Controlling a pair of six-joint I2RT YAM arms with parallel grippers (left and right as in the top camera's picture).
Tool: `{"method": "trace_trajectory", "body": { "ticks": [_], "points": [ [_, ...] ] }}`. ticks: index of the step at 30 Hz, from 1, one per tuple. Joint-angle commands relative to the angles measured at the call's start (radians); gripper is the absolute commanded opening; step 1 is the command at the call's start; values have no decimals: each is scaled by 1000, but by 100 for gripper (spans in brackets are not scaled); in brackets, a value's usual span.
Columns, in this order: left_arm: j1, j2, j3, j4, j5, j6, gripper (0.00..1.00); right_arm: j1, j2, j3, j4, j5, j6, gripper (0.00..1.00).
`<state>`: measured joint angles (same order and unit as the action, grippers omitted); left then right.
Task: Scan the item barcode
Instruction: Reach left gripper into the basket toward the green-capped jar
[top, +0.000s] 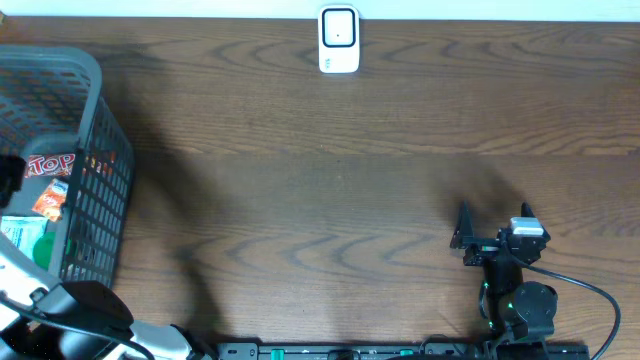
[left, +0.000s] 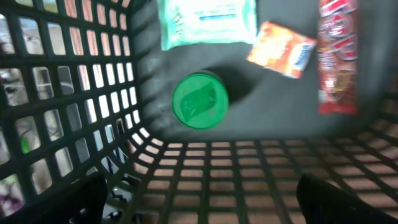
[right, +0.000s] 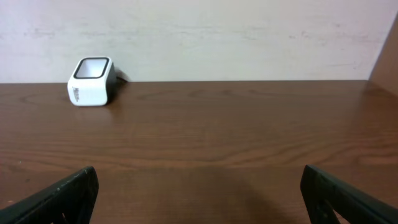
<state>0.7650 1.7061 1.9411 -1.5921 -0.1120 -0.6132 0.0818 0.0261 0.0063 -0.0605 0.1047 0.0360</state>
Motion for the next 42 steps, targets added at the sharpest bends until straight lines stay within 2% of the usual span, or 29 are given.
{"method": "trace_trajectory", "body": {
  "ticks": [1,6,20,25,29,42],
  "points": [
    [2,-2,-102,41,-59,-43,98,6,-2,-1,-3,2,-15,99],
    [2,-4,-268,117,-111,-80,98,6,-2,-1,-3,2,-15,99],
    [3,-5,-558,378,-110,-68,98,6,-2,-1,-3,2,-15,99],
    [4,-5,-596,434,-109,-50,98,6,-2,-1,-3,2,-15,99],
    [4,-2,-598,480,-53,20,98,6,-2,-1,-3,2,-15,99],
    [63,6,-639,512,-44,18,98,6,-2,-1,-3,2,-15,99]
  ]
}}
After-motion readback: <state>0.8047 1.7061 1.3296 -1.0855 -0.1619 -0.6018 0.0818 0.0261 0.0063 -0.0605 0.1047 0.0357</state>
